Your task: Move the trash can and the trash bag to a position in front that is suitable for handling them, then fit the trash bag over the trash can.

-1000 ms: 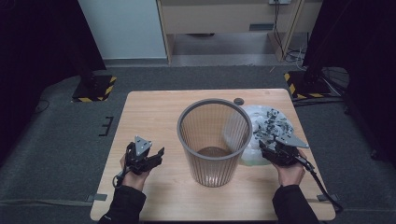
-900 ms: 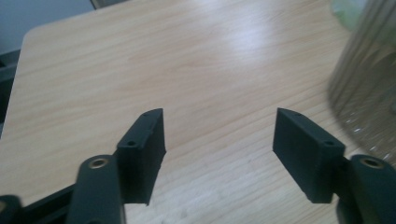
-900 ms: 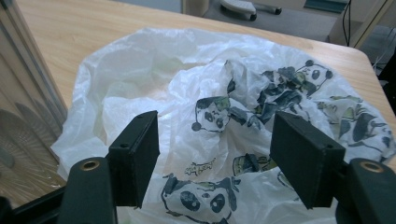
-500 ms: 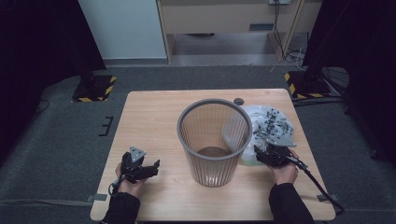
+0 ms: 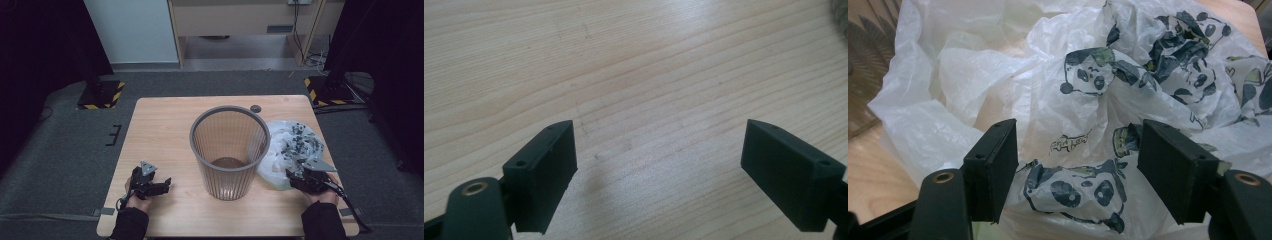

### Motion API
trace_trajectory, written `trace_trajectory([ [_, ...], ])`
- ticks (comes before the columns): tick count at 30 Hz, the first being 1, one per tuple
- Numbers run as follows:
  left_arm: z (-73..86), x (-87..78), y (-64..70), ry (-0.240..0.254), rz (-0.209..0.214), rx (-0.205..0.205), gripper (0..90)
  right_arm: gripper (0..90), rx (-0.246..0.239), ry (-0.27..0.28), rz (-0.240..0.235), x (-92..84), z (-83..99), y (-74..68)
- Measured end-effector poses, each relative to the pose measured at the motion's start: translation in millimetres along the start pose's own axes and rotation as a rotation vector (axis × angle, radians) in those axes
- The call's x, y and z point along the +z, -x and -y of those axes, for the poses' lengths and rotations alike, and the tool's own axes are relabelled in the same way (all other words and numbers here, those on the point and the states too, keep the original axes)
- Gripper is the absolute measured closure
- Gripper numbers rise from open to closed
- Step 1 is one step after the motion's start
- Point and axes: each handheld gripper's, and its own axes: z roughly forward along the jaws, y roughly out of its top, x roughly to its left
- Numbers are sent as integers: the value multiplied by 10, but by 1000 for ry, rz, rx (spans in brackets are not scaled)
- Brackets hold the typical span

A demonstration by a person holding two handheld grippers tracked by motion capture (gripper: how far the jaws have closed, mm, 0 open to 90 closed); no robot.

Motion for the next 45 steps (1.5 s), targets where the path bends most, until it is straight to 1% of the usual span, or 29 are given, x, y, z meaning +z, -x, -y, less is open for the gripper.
trace_trajectory([
  [1,7,3,6,-3,-1,3,141,318,7,-5,-3,-26,29,7],
  [3,21,8,16,-14,-3,15,140,318,-10,-17,-3,-74,83,13],
  [4,27,11,19,-15,-3,18,138,316,-8,-21,-8,-97,104,14],
  [7,30,28,13,-18,1,16,132,309,-2,-28,-17,-170,159,11],
  [8,32,35,12,-23,2,16,132,309,-8,-27,-17,-197,171,10],
  [9,33,40,15,-25,4,16,131,306,-4,-21,-18,-226,174,10],
  [10,32,40,19,-26,6,20,131,298,2,-9,-18,-259,164,15],
  [11,30,37,25,-22,7,22,131,283,12,15,-17,-291,145,23],
  [13,24,33,35,-16,13,30,131,222,36,74,-10,-351,80,40],
  [15,21,43,39,-19,18,34,132,158,65,124,-6,-384,5,57],
  [17,23,58,36,-27,18,33,132,82,91,141,14,-383,-66,78],
  [18,25,61,34,-28,18,30,132,77,109,139,18,-374,-101,89],
  [21,22,75,26,-31,20,27,132,55,128,141,34,-339,-199,137],
  [23,21,93,24,-38,18,22,132,48,132,133,32,-311,-246,152],
  [25,20,103,25,-40,18,21,132,48,119,119,33,-267,-269,152],
  [32,12,125,18,-40,21,21,131,53,87,51,32,-55,-273,122],
  [36,10,140,15,-41,22,15,126,60,94,9,31,65,-247,103],
  [41,8,158,13,-35,26,8,118,68,82,-34,40,189,-213,47],
  [42,7,161,12,-34,27,8,114,73,84,-46,42,214,-203,31],
  [45,7,163,14,-32,26,11,110,84,70,-87,43,303,-165,-8],
])
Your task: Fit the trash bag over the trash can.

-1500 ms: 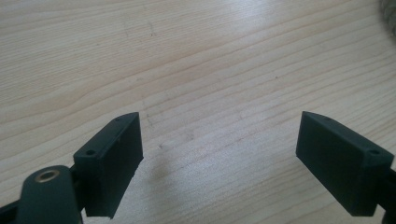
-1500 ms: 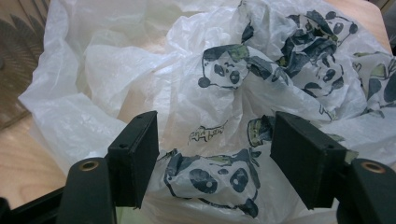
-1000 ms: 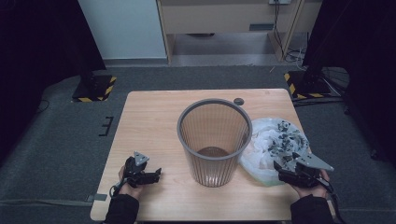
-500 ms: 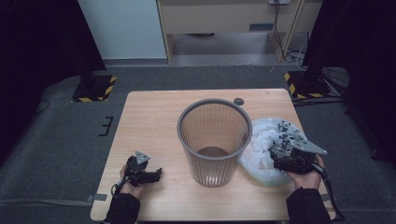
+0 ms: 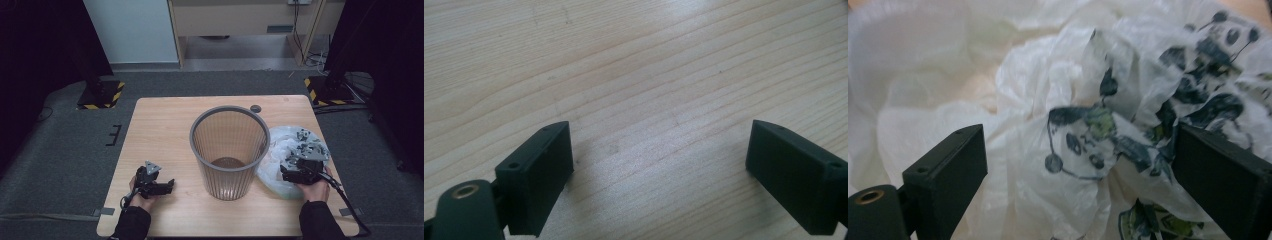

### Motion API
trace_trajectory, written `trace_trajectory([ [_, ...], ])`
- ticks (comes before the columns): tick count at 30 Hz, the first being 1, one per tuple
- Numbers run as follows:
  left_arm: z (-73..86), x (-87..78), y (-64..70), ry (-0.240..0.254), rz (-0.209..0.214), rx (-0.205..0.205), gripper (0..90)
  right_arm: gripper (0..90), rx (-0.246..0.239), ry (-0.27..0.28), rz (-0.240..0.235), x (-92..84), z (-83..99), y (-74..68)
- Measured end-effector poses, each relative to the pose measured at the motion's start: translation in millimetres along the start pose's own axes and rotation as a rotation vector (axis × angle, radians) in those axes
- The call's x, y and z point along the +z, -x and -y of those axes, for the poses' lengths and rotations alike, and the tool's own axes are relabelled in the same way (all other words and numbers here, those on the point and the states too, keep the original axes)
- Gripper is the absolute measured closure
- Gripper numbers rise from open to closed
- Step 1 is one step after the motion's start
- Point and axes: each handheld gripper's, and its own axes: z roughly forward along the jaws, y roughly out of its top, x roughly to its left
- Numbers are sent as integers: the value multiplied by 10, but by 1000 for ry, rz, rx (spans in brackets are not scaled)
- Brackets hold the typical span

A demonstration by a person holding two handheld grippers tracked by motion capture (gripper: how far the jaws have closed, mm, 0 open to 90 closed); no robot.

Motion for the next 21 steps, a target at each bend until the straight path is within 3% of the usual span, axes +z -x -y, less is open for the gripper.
trace_trajectory([
  [8,-2,3,2,4,2,9,110,130,43,-41,10,88,129,23],
  [13,-3,2,8,5,-3,17,109,211,15,-57,38,120,170,-6],
  [17,-4,4,6,5,-1,15,108,420,27,-62,26,140,208,5],
  [21,-4,5,7,7,-1,17,108,686,62,-64,-4,134,205,12],
])
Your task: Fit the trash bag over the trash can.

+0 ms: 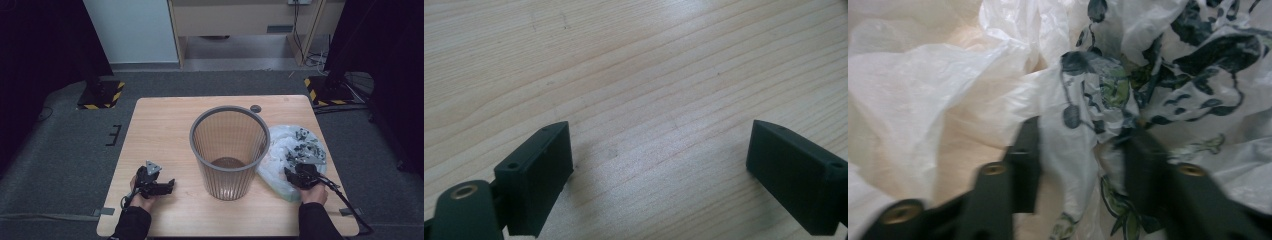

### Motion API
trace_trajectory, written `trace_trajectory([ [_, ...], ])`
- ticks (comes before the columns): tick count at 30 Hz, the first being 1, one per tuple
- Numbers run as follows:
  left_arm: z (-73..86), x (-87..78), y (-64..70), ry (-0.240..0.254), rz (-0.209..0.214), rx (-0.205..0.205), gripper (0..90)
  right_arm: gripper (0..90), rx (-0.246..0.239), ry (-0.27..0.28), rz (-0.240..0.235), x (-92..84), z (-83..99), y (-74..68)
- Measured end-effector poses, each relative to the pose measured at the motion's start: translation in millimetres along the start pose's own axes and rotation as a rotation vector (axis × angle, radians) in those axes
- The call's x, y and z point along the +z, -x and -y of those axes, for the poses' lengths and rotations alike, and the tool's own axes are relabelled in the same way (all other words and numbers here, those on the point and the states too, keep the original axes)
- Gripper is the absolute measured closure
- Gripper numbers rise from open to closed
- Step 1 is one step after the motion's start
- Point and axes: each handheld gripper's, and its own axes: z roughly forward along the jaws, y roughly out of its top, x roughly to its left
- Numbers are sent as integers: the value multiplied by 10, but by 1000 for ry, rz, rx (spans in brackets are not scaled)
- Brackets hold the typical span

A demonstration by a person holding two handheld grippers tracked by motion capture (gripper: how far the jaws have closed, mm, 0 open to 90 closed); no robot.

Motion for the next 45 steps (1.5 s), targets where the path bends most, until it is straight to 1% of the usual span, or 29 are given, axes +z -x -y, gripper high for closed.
trace_trajectory([
  [1,0,0,0,0,0,0,108,752,0,-1,-7,-4,0,4],
  [2,0,0,0,0,0,0,108,752,0,-1,-7,-4,0,4],
  [3,0,0,0,0,0,1,109,856,19,-6,-15,-21,-10,8],
  [5,-1,0,0,1,1,2,110,873,18,4,-20,-44,-20,19],
  [9,-1,1,-1,1,3,1,109,875,34,64,-33,-118,-57,28],
  [11,-1,0,0,1,3,1,112,875,20,91,-13,-167,-83,34],
  [12,-1,0,1,1,2,3,112,874,24,104,-13,-186,-93,38],
  [17,-2,-1,4,1,2,5,114,873,11,186,9,-333,-159,52],
  [18,-2,-1,4,1,2,5,115,872,19,205,2,-362,-172,62],
  [19,-2,-2,4,1,2,5,115,872,30,223,7,-396,-183,76],
  [21,-2,-2,4,1,2,6,115,871,24,253,26,-465,-213,103],
  [22,-2,-1,5,2,3,6,115,871,29,272,32,-501,-226,113],
  [25,-3,-1,4,1,3,6,115,870,38,323,34,-607,-280,126],
  [28,-4,-1,5,1,3,7,116,869,31,356,45,-677,-339,116],
  [32,-5,0,4,1,5,8,116,868,13,384,50,-763,-400,80],
  [34,-6,2,4,1,6,7,116,867,8,412,47,-822,-438,66],
  [38,-7,3,5,1,7,7,116,867,-7,458,60,-953,-512,50],
  [45,-8,7,0,1,10,4,113,867,-29,508,82,-1136,-611,44],
])
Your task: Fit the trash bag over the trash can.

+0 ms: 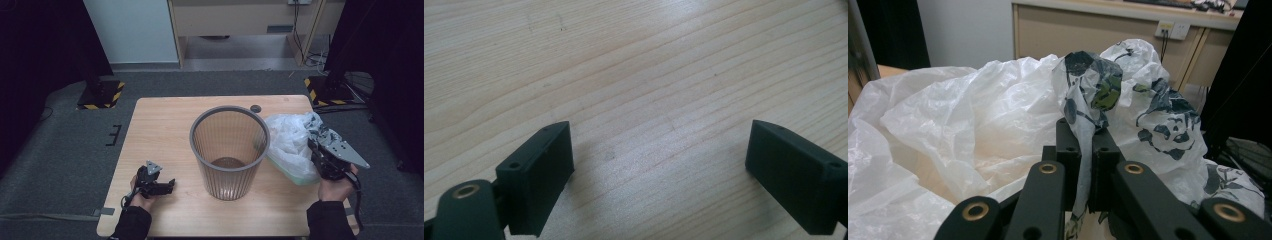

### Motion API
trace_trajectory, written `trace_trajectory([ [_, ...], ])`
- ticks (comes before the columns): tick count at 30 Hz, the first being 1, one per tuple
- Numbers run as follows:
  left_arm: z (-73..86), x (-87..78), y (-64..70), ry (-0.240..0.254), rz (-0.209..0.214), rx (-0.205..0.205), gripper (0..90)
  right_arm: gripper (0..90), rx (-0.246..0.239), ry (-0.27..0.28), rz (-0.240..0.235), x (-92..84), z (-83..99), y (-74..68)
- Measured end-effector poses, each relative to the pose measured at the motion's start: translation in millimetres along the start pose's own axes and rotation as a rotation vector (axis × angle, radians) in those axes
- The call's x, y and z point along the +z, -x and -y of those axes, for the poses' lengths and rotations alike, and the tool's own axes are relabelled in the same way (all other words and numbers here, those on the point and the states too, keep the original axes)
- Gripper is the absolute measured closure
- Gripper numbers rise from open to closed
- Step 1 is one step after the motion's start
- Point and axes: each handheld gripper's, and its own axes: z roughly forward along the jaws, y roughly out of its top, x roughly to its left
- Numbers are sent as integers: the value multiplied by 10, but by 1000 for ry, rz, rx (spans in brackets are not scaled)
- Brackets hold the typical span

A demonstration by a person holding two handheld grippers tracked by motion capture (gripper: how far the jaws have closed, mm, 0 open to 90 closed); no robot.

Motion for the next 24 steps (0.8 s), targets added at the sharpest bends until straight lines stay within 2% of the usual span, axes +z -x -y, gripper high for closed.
trace_trajectory([
  [13,2,2,-2,0,1,-7,111,866,-44,97,33,-154,-307,-14],
  [18,3,5,-2,2,1,-10,108,866,-18,149,49,-260,-437,38],
  [24,4,5,-3,2,2,-9,109,866,-17,177,66,-303,-577,44],
])
